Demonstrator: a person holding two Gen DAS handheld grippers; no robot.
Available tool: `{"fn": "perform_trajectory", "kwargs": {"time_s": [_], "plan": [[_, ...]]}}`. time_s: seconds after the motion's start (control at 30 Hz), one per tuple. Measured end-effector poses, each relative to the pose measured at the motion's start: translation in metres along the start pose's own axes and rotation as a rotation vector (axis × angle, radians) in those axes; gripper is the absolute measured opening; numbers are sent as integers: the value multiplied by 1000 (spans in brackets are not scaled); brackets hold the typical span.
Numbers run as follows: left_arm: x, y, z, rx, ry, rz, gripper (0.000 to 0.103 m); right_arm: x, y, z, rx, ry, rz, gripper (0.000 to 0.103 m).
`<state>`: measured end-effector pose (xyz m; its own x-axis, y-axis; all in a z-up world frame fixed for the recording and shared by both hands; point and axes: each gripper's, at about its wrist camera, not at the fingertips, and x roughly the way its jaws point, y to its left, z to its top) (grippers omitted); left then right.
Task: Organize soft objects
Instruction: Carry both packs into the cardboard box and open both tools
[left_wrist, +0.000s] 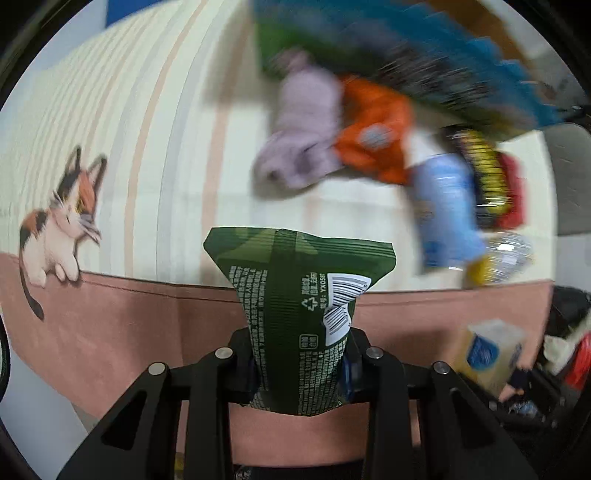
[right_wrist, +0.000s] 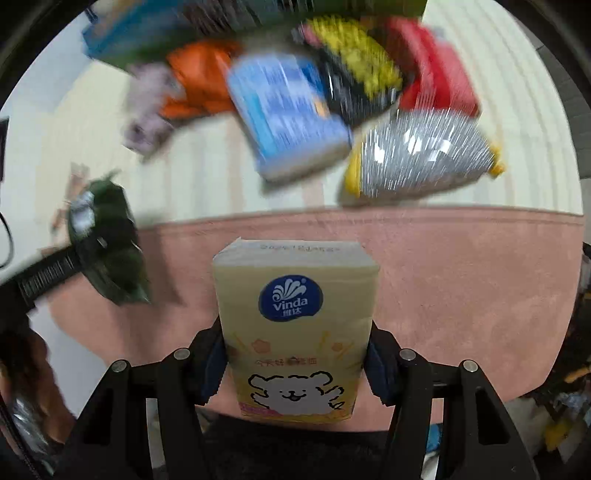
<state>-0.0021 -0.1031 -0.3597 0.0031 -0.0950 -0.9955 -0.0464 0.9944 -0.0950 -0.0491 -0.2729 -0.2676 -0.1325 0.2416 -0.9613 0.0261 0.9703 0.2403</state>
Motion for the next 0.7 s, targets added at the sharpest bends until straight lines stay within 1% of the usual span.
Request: {"fn": "perform_trajectory", "kwargs": {"time_s": [0.03, 0.07, 0.1, 0.13, 0.17, 0.2, 0.23, 0.27, 0.3, 0.33, 0.37, 0.43, 0.47, 0.5, 0.53, 0.57, 0.6, 0.63, 0.67, 0.7], "plan": [[-11, -9, -3, 15, -16, -12, 29, -14, 3, 1, -6, -19, 15, 65], [-31, -23, -8, 36, -46, -35, 29, -29, 5, 2, -13, -41, 30, 65], [-45, -33, -8, 51, -66, -53, 29, -44, 5, 9, -21, -65, 46, 65], [-59, -42, -4, 66, -86, -73, 29, -60, 1, 21, -36, -93, 62, 65], [-75, -52, 8, 86, -107, -99, 29, -80, 4, 30, -51, -122, 74, 65], [-88, -60, 14, 107, -113, -115, 29, -96, 10, 50, -66, -148, 82, 65], [-103, -69, 25, 123, -119, -134, 29, -109, 4, 75, -82, -168, 92, 65], [-112, -72, 56, 123, -127, -148, 29, -126, 7, 88, -102, -195, 103, 65], [-118, -79, 69, 128, -139, -153, 29, -141, 8, 108, -125, -220, 106, 65], [-125, -71, 81, 131, -151, -151, 29, -155, 11, 132, -142, -237, 104, 65], [-146, -66, 106, 126, -169, -139, 29, -167, 14, 151, -162, -261, 92, 65], [-151, -64, 132, 119, -181, -134, 29, -187, 23, 195, -197, -303, 45, 65], [-151, -54, 149, 102, -172, -145, 29, -188, 27, 212, -208, -316, 23, 65], [-142, -47, 171, 81, -155, -161, 29, -180, 28, 236, -215, -314, 3, 65], [-129, -50, 189, 65, -127, -177, 29, -174, 25, 260, -212, -307, -7, 65], [-122, -21, 221, 47, -107, -191, 29, -174, 30, 278, -213, -292, -22, 65], [-112, -23, 239, 34, -82, -206, 29, -159, 28, 296, -211, -273, -39, 65], [-121, -29, 268, 26, -58, -213, 29, -160, 30, 314, -207, -257, -51, 65], [-110, -32, 290, 9, -31, -223, 29, -148, 26, 325, -208, -239, -67, 65], [-98, -34, 305, 4, -2, -233, 29, -134, 24, 336, -209, -222, -81, 65]]}}
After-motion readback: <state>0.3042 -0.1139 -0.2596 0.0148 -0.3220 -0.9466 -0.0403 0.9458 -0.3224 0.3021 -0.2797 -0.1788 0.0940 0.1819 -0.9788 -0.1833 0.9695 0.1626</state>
